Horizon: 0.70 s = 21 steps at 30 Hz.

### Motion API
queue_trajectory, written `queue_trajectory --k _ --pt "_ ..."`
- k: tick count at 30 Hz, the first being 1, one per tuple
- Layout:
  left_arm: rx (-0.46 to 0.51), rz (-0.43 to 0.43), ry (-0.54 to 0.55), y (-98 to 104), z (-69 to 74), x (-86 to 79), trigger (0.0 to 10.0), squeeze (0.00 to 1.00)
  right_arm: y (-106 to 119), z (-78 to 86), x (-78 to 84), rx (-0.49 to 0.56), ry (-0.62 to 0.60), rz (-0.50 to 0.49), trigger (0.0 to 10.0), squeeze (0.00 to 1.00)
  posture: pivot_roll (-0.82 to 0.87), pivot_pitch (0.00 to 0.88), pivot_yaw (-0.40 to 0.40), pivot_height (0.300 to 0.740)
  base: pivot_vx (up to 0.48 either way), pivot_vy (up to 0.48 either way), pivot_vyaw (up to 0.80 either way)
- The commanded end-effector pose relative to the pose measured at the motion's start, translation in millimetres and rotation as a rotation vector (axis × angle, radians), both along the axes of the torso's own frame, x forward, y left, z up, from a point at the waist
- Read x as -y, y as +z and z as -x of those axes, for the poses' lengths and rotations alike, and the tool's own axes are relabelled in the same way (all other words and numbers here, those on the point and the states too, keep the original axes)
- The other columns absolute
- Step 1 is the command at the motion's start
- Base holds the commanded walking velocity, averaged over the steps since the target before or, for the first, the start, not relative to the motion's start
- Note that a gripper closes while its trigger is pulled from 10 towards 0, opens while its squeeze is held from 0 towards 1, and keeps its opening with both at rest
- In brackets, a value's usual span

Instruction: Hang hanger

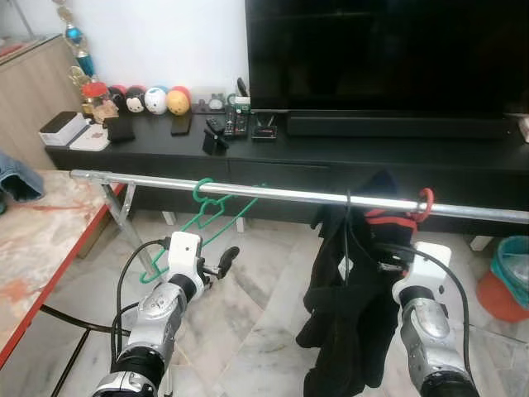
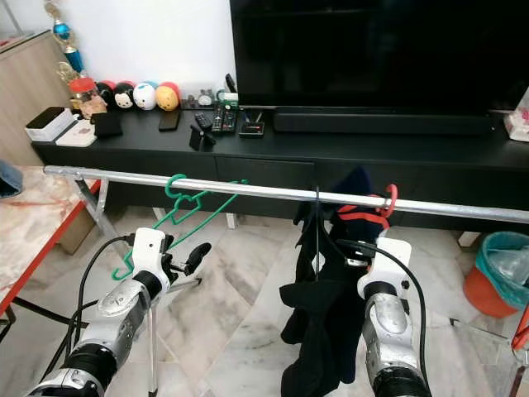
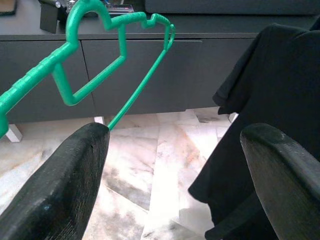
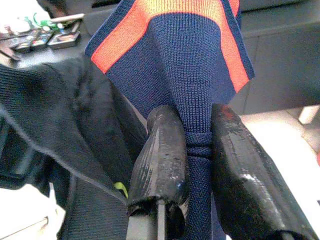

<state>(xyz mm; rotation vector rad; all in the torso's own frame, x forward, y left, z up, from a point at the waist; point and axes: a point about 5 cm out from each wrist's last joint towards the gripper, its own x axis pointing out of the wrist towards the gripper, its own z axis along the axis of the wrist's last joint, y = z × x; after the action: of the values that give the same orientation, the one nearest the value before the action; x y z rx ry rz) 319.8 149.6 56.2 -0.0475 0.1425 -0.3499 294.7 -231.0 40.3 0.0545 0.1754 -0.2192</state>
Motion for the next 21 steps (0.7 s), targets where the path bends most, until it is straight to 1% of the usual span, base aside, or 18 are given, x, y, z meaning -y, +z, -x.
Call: queue_trajectory --k 1,7,11,15,16,17,18,19,20,21 --pt "-0.012 -0.014 -0.017 -1 1.0 -0.1 10.0 0.0 8 -6.7 -0.4 0.021 -0.001 0.0 10.0 0.0 -0.04 0.0 0.054 0.74 0.0 0.0 0.0" --pt "-0.015 -0.014 -0.029 -1 1.0 1.7 10.0 0.0 -1 -4.2 5.5 -0.071 -0.028 0.001 10.0 0.0 -0.04 0.0 0.058 0.74 0.0 0.0 0.0" --pt "-0.016 -0.014 -0.034 -1 1.4 2.7 10.0 0.0 -5 -2.3 6.1 -0.093 -0.024 0.002 10.0 0.0 -0.04 0.0 0.057 0.74 0.0 0.0 0.0" --pt "-0.018 -0.015 -0.035 -2 2.0 2.1 10.0 0.0 -5 -2.2 5.1 -0.089 -0.02 -0.006 10.0 0.0 -0.04 0.0 0.056 0.74 0.0 0.0 0.0" --pt "-0.02 -0.016 -0.034 -2 2.3 1.7 10.0 0.0 -5 -2.1 4.7 -0.088 -0.019 -0.009 10.0 0.21 -0.04 0.0 0.057 0.74 0.0 0.0 0.0" --pt "-0.021 -0.016 -0.035 -2 2.4 1.7 10.0 0.0 -5 -2.1 4.3 -0.086 -0.018 -0.012 10.0 0.36 -0.04 0.0 0.057 0.74 0.0 0.0 0.0" --pt "-0.022 -0.017 -0.036 -2 2.4 1.7 10.0 0.0 -4 -2.2 3.8 -0.086 -0.018 -0.012 10.0 0.74 -0.04 0.0 0.057 0.74 0.0 0.0 0.0" --pt "-0.022 -0.018 -0.036 -2 2.5 1.7 10.0 0.0 -4 -2.3 3.5 -0.086 -0.018 -0.012 10.0 0.74 -0.04 0.0 0.057 0.74 0.0 0.0 0.0" --pt "-0.022 -0.018 -0.037 -2 2.4 1.9 10.0 0.0 -4 -2.5 2.6 -0.083 -0.014 -0.013 10.0 0.91 -0.04 0.0 0.057 0.74 0.0 0.0 0.0" --pt "-0.022 -0.017 -0.037 -2 2.4 2.0 10.0 0.0 -4 -2.7 1.9 -0.081 -0.012 -0.014 10.0 0.91 -0.04 0.0 0.057 0.74 0.0 0.0 0.0"
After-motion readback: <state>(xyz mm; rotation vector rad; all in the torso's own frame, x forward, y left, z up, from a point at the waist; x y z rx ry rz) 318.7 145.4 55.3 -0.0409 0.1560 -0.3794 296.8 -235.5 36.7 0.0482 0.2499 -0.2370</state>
